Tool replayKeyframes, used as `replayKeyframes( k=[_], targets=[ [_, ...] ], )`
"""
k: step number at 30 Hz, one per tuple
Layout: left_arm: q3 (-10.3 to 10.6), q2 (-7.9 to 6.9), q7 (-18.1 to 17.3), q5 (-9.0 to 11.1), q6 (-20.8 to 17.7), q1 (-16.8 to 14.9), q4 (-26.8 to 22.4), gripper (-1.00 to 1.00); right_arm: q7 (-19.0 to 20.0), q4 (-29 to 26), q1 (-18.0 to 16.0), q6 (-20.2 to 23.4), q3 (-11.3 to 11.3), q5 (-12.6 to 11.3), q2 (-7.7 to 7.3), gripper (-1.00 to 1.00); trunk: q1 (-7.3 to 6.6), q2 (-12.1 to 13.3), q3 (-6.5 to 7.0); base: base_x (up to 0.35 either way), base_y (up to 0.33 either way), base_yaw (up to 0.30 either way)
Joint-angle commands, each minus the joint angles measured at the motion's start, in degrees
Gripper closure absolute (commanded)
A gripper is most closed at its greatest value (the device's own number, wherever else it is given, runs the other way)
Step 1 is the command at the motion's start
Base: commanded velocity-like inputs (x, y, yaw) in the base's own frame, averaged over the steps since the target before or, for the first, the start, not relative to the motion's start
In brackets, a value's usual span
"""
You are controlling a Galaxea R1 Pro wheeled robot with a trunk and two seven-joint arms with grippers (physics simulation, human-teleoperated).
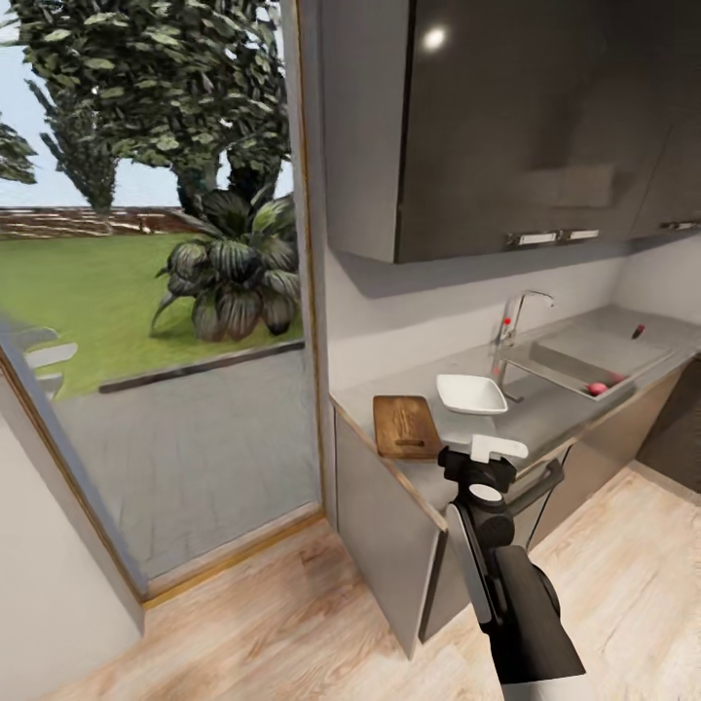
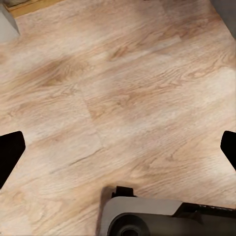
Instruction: In the kitchen, take the Vidalia onion out of the sink, dice it on the chopping board with the paring knife, put the diced onion into the bowl on the countertop, then place both the paring knife and the chopping board into the sink.
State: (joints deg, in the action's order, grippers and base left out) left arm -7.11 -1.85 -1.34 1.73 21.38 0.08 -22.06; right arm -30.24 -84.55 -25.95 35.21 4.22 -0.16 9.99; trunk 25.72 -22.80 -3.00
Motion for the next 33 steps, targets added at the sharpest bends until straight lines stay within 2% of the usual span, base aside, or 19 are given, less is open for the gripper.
replayKeyframes(
  k=[1, 5, 8, 9, 11, 33],
  targets=[
    [-0.09, 0.01, -0.15, 0.15, 0.07, 0.01, -0.01, -1.0, -0.29, 0.01, -0.07, 0.39, 0.08, -0.02, 0.01, -1.0, 0.06, -0.12, -0.08, 0.185, 0.273, -0.256],
    [-0.1, 0.01, -0.15, 0.12, 0.07, 0.01, 0.16, -1.0, -0.26, 0.23, -0.07, 0.39, 0.08, -0.25, 0.01, -1.0, 0.06, -0.12, 0.09, 0.156, 0.271, -0.256],
    [-0.1, 0.01, -0.15, 0.12, 0.07, 0.01, 0.17, -1.0, -0.26, 0.5, -0.07, 0.39, 0.08, -1.72, 0.01, -1.0, 0.06, -0.12, 0.21, 0.108, 0.271, -0.256],
    [-0.1, 0.01, -0.16, 0.12, 0.07, 0.01, 0.17, -1.0, -0.32, 0.58, -0.07, 0.39, 0.08, -2.92, 0.01, -1.0, 0.06, -0.12, 0.25, 0.099, 0.272, -0.256],
    [-0.1, 0.01, -0.16, 0.12, 0.07, 0.01, 0.18, -1.0, -0.33, 0.65, -0.07, 0.39, 0.08, -3.13, 0.01, -1.0, 0.06, -0.12, 0.33, 0.099, 0.272, -0.256],
    [-0.04, 0.01, -0.16, 0.12, 0.07, 0.01, 0.18, -1.0, -0.26, 1.59, -0.07, 0.39, 0.08, -3.46, 0.01, -1.0, 0.06, -0.12, 1.19, 0.032, 0.276, -0.256]
  ],
)
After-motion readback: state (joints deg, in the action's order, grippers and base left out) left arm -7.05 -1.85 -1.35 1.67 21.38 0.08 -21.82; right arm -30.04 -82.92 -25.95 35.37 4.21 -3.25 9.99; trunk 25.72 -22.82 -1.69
